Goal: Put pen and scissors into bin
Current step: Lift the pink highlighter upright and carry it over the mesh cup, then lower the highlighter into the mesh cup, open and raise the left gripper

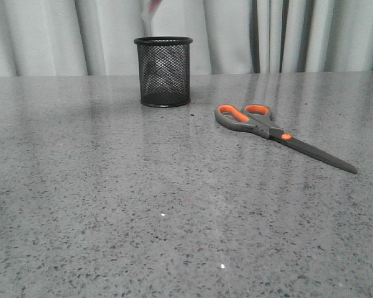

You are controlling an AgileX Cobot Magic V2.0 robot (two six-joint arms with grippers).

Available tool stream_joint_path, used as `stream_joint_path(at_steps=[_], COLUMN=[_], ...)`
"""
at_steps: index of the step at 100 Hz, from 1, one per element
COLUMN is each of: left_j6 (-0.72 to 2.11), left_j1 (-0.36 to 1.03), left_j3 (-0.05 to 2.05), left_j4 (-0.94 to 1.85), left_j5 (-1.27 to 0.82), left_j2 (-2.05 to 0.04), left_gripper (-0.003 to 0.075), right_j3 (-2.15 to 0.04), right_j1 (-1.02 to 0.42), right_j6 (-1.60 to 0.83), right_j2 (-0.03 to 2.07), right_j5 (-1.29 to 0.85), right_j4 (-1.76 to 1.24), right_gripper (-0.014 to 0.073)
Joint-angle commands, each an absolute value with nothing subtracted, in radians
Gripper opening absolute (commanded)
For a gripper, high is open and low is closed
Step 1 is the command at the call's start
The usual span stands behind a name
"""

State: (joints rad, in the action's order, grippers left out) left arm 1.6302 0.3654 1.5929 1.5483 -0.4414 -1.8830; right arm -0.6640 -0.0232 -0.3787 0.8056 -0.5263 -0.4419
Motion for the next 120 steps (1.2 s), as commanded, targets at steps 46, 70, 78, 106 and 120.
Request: stream_joint_path(at_steps=[46,70,78,106,120], left_j6=[1.645,1.645,1.645,1.639,1.476], left_j1=[0.373,0.372,0.372,0.288,0.192], left_j3=[1.623,1.623,1.623,1.623,1.623], left_j4=[1.603,1.603,1.603,1.563,1.462], left_j5=[-0.436,-0.486,-0.486,-0.534,-0.644], left_j2=[-1.887,-1.887,-1.878,-1.707,-1.581], left_gripper=[0.004,0.0347,0.0375,0.033,0.013], right_j3=[-0.699,-0.699,-0.699,-0.699,-0.699], right_j1=[-0.024,-0.024,-0.024,-0.024,-0.024], right_j6=[-0.391,-0.391,-0.391,-0.391,-0.391], right_j2=[0.806,0.806,0.806,0.806,0.806], right_j5=[-0.475,-0.475,-0.469,-0.47,-0.476], right_j4=[-0.448,-0.448,-0.448,-0.476,-0.476], right_gripper=[0.0432,0.0432,0.0432,0.0432,0.0432])
